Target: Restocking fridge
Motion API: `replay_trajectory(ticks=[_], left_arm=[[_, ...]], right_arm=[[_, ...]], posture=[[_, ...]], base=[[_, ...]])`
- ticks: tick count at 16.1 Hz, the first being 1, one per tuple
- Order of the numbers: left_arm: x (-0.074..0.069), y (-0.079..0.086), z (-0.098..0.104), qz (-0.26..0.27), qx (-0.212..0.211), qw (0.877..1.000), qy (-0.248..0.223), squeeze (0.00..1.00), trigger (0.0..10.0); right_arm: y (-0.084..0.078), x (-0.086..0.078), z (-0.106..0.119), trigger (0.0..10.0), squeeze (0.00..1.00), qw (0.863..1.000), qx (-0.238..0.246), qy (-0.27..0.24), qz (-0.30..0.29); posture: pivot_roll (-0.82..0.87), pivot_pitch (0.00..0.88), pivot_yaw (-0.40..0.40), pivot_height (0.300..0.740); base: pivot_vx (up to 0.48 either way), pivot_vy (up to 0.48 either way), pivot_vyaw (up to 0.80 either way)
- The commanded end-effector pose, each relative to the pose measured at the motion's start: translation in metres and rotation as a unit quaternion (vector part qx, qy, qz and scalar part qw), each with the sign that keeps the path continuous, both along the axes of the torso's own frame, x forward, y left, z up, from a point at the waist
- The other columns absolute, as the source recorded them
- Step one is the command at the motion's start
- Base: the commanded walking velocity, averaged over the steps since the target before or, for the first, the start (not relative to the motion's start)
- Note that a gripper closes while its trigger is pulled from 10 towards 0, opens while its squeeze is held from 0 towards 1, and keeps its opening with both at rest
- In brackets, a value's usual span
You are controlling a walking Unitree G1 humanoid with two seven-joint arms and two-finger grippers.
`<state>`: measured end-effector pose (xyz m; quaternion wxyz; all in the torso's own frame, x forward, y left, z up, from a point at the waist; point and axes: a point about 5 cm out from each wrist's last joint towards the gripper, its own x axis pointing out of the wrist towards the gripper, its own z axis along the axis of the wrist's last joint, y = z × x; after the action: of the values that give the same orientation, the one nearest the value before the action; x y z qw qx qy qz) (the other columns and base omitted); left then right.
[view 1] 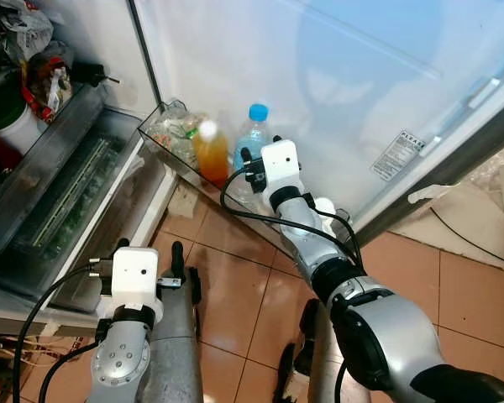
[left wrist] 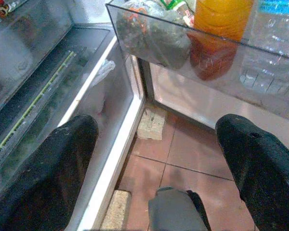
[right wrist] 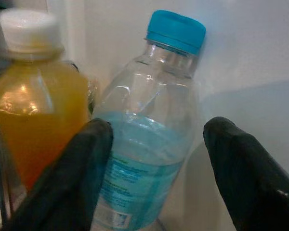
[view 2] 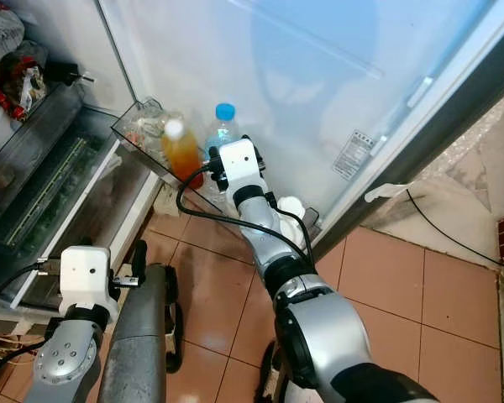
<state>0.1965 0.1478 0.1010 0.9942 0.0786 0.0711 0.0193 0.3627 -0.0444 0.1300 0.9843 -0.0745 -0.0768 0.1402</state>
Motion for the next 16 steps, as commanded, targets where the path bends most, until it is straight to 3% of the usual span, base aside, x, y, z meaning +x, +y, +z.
replay_trajectory(ticks=[1,11,16], left_arm=[[0.000,0.000,-0.005,0.000,0.002,1.000,0.011,0.00,10.0],[0.027,0.003,-0.003,-0.004,0.007,1.000,-0.018,0.00,10.0],[0.041,0.002,-0.003,0.006,0.009,1.000,-0.029,0.00,10.0]], right_arm=[[-0.005,-0.001,-0.007,10.0,1.00,1.000,0.006,0.018,-0.001],[-0.028,0.011,0.029,10.0,1.00,0.997,0.041,-0.059,0.008],[-0.033,-0.001,0.048,10.0,1.00,0.989,0.064,-0.123,0.051]], posture=[[0.32,0.234,-0.073,0.604],[0.26,0.135,-0.071,0.604],[0.22,0.092,-0.067,0.604]], base=[[0.000,0.000,0.00],[0.000,0.000,0.00],[0.000,0.000,0.00]])
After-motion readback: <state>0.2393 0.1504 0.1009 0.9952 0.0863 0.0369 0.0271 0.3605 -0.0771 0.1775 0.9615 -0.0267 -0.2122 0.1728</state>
